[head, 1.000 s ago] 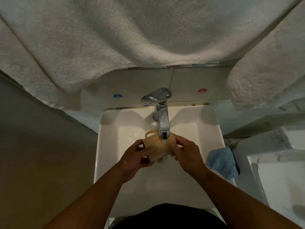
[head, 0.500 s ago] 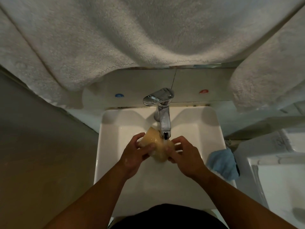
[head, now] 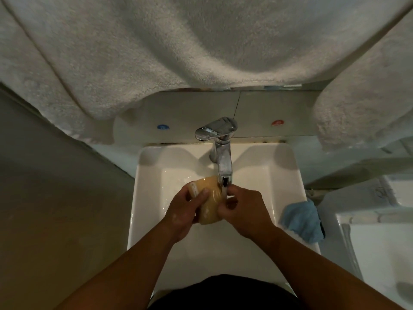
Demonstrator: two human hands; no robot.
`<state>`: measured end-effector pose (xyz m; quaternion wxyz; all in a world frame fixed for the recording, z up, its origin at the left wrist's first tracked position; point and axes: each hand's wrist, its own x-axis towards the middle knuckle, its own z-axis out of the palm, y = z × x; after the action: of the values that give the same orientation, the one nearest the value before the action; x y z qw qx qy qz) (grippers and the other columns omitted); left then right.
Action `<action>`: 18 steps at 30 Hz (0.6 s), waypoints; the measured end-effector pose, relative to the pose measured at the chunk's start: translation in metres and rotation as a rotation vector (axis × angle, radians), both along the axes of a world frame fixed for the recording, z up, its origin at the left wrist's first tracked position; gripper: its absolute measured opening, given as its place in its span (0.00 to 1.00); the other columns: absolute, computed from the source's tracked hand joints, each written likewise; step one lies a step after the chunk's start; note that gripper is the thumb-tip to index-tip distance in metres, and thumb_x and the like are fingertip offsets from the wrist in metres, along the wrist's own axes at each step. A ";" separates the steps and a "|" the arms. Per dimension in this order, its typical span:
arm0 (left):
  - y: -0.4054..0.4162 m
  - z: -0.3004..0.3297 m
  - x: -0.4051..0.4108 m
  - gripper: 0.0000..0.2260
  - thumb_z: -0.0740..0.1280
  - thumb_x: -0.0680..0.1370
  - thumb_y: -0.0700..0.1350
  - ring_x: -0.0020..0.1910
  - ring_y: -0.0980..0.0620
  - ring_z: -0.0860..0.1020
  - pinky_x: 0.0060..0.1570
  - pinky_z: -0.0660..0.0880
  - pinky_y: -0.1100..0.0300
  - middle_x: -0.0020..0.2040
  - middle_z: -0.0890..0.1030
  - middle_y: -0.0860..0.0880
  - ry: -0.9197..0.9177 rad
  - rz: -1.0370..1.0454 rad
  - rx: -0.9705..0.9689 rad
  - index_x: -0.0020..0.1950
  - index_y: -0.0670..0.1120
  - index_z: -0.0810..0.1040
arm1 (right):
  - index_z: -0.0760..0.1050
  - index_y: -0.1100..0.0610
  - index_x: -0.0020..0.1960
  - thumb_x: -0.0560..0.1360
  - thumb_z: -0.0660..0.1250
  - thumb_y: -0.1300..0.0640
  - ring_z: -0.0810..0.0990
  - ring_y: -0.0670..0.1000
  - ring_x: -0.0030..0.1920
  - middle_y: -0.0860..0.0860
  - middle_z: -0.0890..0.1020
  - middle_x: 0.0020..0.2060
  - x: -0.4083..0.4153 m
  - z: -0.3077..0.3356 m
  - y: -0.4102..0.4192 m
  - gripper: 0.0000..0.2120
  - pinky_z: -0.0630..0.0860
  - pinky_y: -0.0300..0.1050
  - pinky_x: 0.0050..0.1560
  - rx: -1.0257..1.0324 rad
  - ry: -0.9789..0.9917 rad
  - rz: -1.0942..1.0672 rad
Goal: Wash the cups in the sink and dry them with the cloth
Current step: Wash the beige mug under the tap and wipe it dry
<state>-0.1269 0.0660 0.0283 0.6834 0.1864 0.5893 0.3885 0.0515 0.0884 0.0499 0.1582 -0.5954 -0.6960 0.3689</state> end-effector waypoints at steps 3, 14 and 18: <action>0.002 -0.001 0.003 0.29 0.77 0.66 0.56 0.57 0.43 0.82 0.48 0.83 0.47 0.61 0.82 0.47 0.027 -0.008 0.012 0.66 0.54 0.76 | 0.80 0.51 0.61 0.73 0.72 0.45 0.85 0.46 0.45 0.47 0.86 0.50 -0.002 0.000 -0.002 0.19 0.84 0.46 0.52 -0.003 -0.018 -0.025; 0.010 -0.004 0.012 0.32 0.81 0.63 0.61 0.57 0.45 0.82 0.52 0.83 0.41 0.59 0.80 0.49 0.205 -0.048 0.072 0.64 0.59 0.75 | 0.77 0.53 0.66 0.74 0.71 0.42 0.84 0.51 0.50 0.50 0.85 0.55 -0.003 0.001 0.003 0.24 0.81 0.50 0.57 -0.006 -0.105 -0.016; 0.010 -0.004 0.014 0.30 0.80 0.64 0.61 0.56 0.45 0.82 0.51 0.83 0.41 0.58 0.80 0.50 0.224 -0.063 0.093 0.63 0.60 0.75 | 0.80 0.53 0.59 0.76 0.68 0.41 0.83 0.50 0.45 0.50 0.86 0.49 -0.005 0.004 0.008 0.19 0.82 0.49 0.53 0.015 -0.121 -0.102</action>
<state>-0.1130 0.0761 0.0246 0.6160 0.2785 0.6370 0.3704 0.0470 0.0959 0.0537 0.1387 -0.6501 -0.6757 0.3186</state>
